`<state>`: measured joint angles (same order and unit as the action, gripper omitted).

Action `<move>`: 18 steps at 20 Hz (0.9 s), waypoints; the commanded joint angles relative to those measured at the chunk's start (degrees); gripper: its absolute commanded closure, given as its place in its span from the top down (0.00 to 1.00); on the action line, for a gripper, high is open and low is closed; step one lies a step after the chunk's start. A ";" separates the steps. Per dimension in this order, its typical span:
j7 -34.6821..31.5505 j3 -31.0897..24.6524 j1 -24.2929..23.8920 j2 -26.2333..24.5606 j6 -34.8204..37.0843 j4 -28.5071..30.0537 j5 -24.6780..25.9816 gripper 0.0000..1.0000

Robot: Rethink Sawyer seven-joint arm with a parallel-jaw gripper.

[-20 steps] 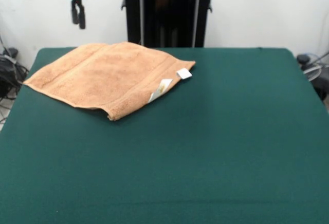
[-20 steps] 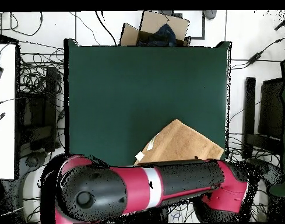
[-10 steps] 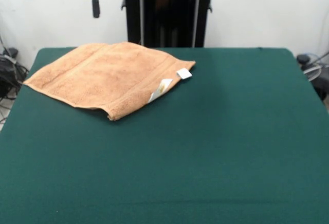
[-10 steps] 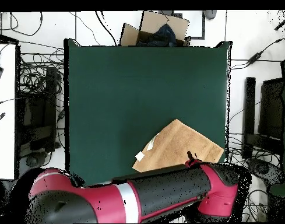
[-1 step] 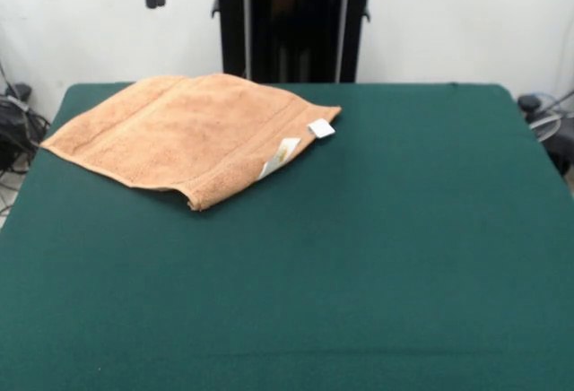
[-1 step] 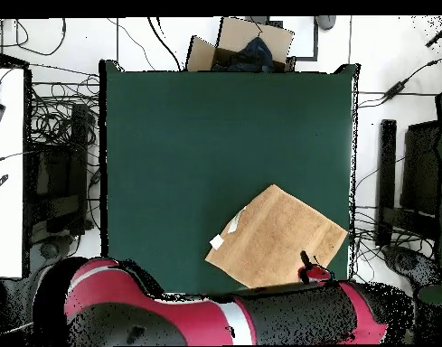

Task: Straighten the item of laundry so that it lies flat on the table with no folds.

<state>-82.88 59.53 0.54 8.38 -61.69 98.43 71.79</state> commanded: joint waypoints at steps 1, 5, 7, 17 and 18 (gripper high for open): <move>-1.91 -12.70 -3.16 1.35 1.75 3.32 -2.18 1.00; 1.15 -14.99 -5.96 1.66 0.54 3.69 -3.18 1.00; 2.63 -16.29 -7.54 1.82 -0.26 3.97 -3.76 1.00; 5.36 -20.72 -9.75 1.51 0.44 6.31 -8.13 1.00; 5.44 -21.24 -9.88 1.26 0.45 6.55 -8.62 1.00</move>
<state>-82.88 50.56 -8.41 10.74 -61.65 102.92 69.32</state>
